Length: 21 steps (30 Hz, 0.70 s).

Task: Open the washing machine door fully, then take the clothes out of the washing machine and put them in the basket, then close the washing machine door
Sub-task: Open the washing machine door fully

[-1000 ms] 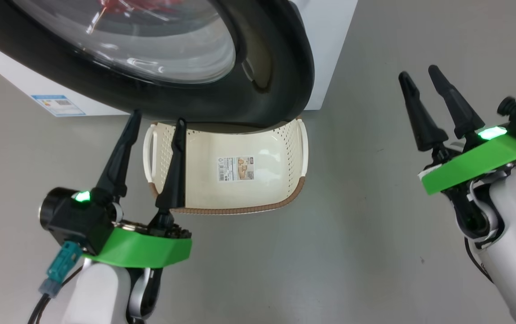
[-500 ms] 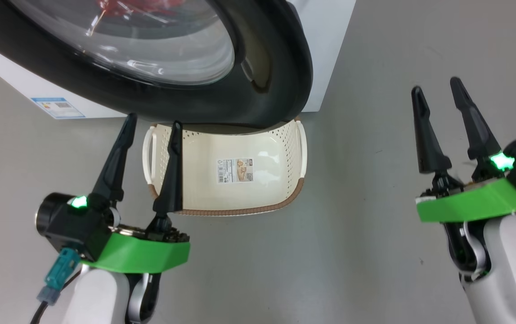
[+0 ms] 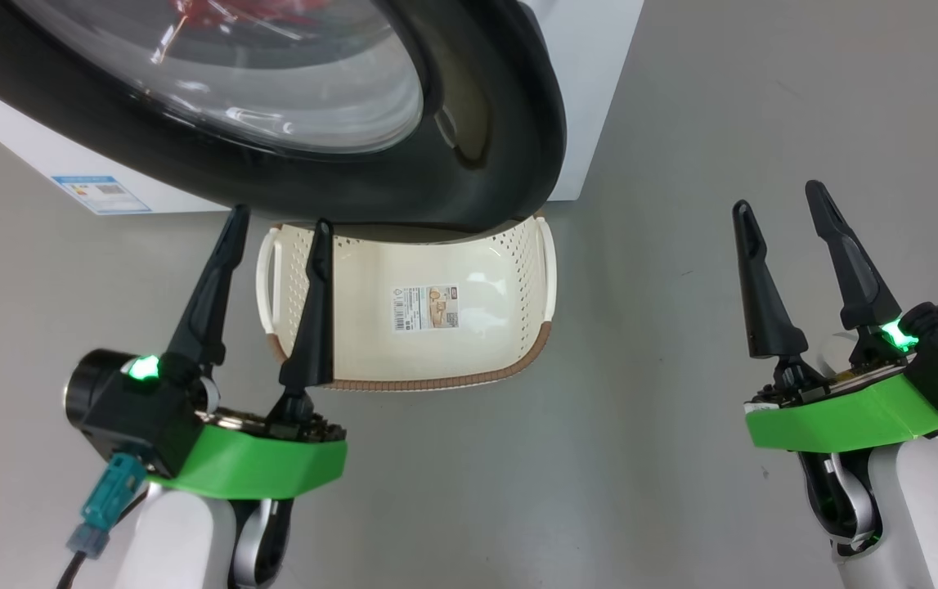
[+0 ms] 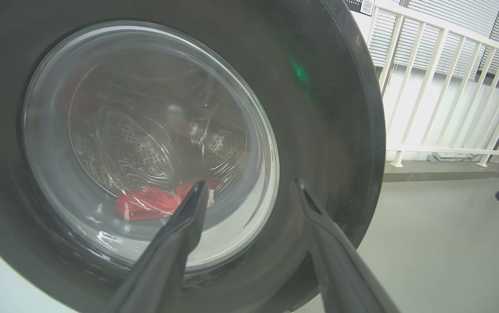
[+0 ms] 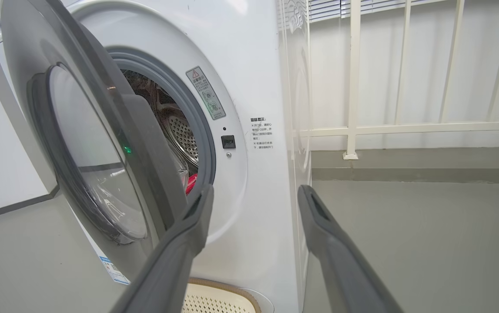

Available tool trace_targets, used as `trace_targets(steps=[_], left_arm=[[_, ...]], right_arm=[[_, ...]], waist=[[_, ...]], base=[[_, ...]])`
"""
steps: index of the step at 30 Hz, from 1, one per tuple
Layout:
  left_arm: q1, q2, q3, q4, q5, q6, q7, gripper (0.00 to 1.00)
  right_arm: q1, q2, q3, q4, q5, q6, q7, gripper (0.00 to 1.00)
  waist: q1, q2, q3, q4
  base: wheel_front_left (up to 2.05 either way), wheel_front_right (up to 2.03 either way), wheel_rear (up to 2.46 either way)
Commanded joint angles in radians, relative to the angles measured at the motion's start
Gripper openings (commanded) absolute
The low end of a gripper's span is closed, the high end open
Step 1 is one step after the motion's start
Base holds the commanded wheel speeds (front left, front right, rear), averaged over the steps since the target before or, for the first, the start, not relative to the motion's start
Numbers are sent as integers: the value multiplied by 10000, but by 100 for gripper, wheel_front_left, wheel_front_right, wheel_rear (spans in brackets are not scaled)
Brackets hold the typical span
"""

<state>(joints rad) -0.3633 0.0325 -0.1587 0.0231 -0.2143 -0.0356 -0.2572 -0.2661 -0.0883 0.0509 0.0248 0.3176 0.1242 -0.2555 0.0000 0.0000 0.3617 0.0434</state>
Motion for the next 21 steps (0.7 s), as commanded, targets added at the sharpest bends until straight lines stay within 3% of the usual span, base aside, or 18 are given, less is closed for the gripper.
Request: trace_targets(steps=[1,15,16,19,21], left_arm=[[173,177,286,-306,59,45,-46,100],[245,177,278,-301,63,60,-46,100],[249,177,277,-292,53,61,-46,100],[265,177,257,-283,3,59,-46,100],[269,177,250,-276,-6,55,-46,100]], right_arm=[[167,21,254,-312,-53,65,-62,100],[178,-36,242,-206,129,65,-62,100],[178,-55,253,-197,124,65,-62,49],[159,-23,132,-178,253,65,-62,0],[146,-18,122,-161,284,65,-62,0]], waist=[[0,0,-7,13],[0,0,-68,106],[0,0,-73,111],[0,0,-92,128],[0,0,-98,134]], base=[[0,0,0],[0,0,0],[0,0,0],[0,0,0],[0,0,0]])
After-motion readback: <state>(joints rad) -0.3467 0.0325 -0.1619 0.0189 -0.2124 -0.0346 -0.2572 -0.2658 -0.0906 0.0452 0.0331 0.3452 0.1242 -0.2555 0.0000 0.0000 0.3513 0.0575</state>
